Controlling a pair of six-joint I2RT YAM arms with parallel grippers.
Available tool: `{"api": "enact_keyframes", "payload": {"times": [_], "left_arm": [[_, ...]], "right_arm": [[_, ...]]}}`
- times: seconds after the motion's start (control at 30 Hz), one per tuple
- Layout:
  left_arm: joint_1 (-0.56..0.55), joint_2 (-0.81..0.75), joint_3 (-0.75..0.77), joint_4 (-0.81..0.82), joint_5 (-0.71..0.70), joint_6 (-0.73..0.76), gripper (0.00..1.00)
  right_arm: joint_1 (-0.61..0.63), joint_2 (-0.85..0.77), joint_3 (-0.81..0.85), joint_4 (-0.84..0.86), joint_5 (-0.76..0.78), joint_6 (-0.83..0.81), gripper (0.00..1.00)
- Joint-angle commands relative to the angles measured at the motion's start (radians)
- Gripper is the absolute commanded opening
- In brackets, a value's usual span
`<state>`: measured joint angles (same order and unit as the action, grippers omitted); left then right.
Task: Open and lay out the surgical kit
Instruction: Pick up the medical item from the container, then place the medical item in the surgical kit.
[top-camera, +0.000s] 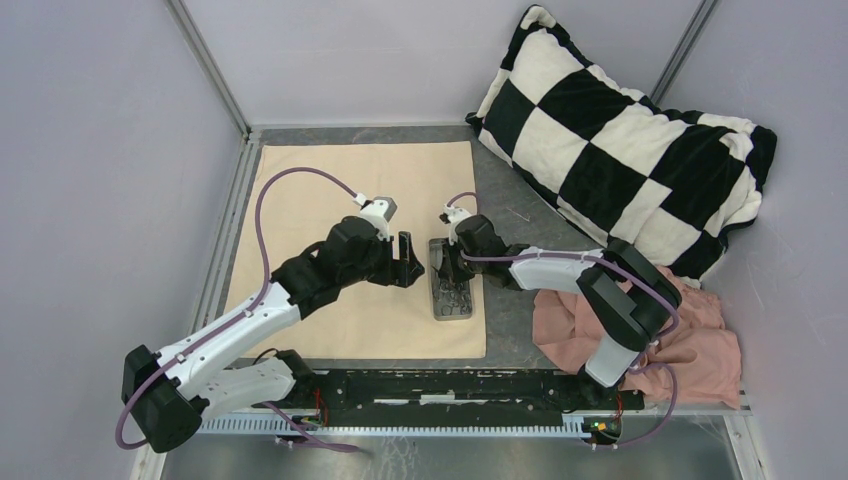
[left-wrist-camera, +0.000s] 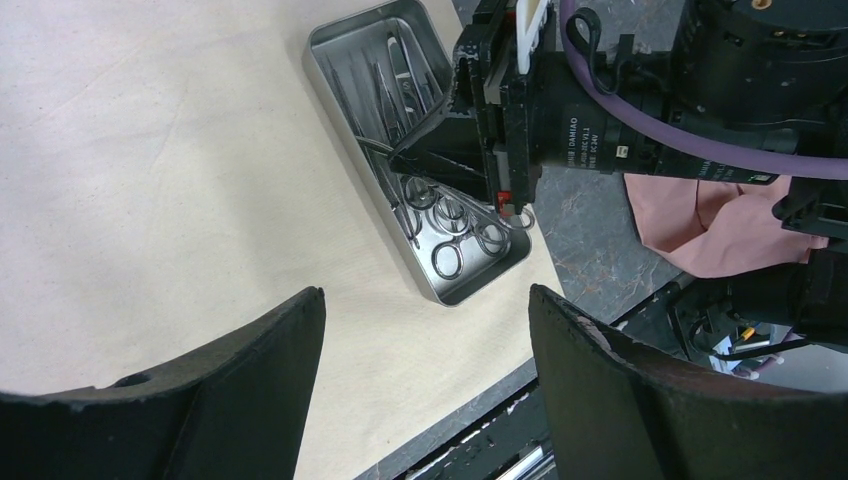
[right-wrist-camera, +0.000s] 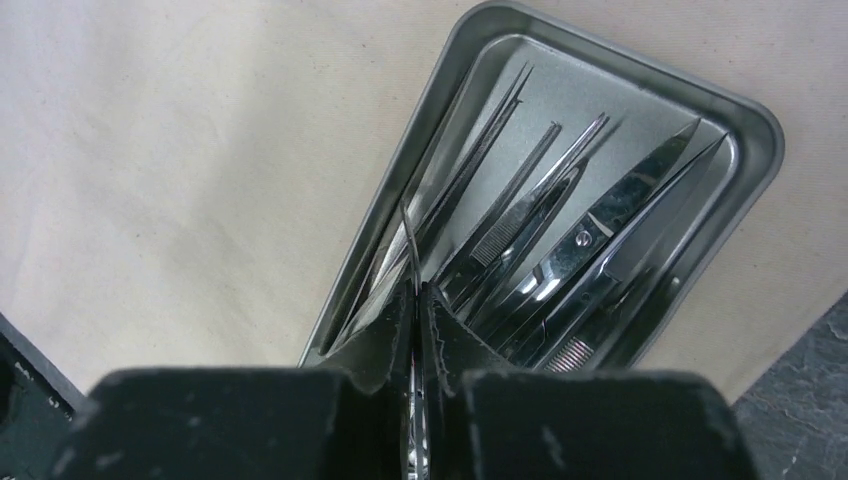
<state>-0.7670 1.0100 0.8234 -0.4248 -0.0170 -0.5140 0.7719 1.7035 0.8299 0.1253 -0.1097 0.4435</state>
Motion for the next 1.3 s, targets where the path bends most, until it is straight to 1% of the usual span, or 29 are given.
{"api": "enact_keyframes", "payload": {"times": [0.0,0.03,0.17,0.27,0.33,0.4,0.43,0.47,0.5,0.53,0.57,0.6,0.67,0.77,0.9,1.0,1.13,1.23,1.27], "left_arm": [[0.003,0.0,0.013,0.018,0.009,0.022,0.81],[0.003,-0.001,0.011,0.022,0.011,0.018,0.81],[0.004,-0.001,0.0,0.043,0.012,-0.012,0.82],[0.005,0.003,-0.019,0.099,0.065,-0.074,0.83],[0.009,0.019,-0.035,0.171,0.11,-0.139,0.84],[0.02,0.054,-0.046,0.254,0.152,-0.226,0.83],[0.027,0.078,-0.048,0.291,0.175,-0.268,0.82],[0.035,0.106,-0.048,0.331,0.2,-0.298,0.79],[0.039,0.132,-0.044,0.361,0.217,-0.322,0.74],[0.04,0.16,-0.036,0.381,0.224,-0.338,0.72],[0.04,0.181,-0.028,0.394,0.223,-0.349,0.66],[0.04,0.196,-0.024,0.407,0.215,-0.359,0.63],[0.039,0.209,-0.023,0.409,0.169,-0.376,0.54],[0.036,0.217,-0.009,0.387,0.124,-0.376,0.46],[0.003,0.229,0.004,0.373,0.093,-0.377,0.46],[-0.03,0.254,0.012,0.378,0.087,-0.388,0.5],[-0.038,0.274,0.022,0.389,0.082,-0.392,0.49],[-0.04,0.276,0.034,0.388,0.074,-0.387,0.52],[-0.04,0.279,0.039,0.381,0.068,-0.384,0.5]], "right_arm": [[-0.01,-0.07,0.037,-0.03,-0.013,0.04,0.02],[-0.015,-0.082,0.038,-0.036,-0.021,0.051,0.0],[-0.05,-0.134,0.011,-0.014,-0.066,0.118,0.0],[-0.064,-0.187,-0.021,0.031,-0.077,0.177,0.0],[-0.074,-0.227,-0.061,0.112,-0.099,0.227,0.0],[-0.074,-0.28,-0.133,0.247,-0.104,0.307,0.0],[-0.074,-0.301,-0.172,0.346,-0.107,0.365,0.0],[-0.073,-0.318,-0.216,0.438,-0.12,0.414,0.0],[-0.074,-0.324,-0.237,0.517,-0.125,0.46,0.0],[-0.073,-0.326,-0.242,0.537,-0.124,0.483,0.0],[-0.072,-0.329,-0.237,0.54,-0.116,0.492,0.0],[-0.068,-0.332,-0.237,0.544,-0.109,0.495,0.0],[-0.063,-0.346,-0.241,0.547,-0.087,0.501,0.0],[-0.057,-0.382,-0.247,0.521,-0.026,0.497,0.0],[-0.051,-0.41,-0.259,0.508,0.034,0.491,0.0],[-0.049,-0.406,-0.252,0.512,0.03,0.486,0.0],[-0.046,-0.406,-0.253,0.524,0.027,0.485,0.0],[-0.042,-0.404,-0.256,0.528,0.029,0.486,0.0],[-0.041,-0.405,-0.256,0.53,0.03,0.485,0.0]]}}
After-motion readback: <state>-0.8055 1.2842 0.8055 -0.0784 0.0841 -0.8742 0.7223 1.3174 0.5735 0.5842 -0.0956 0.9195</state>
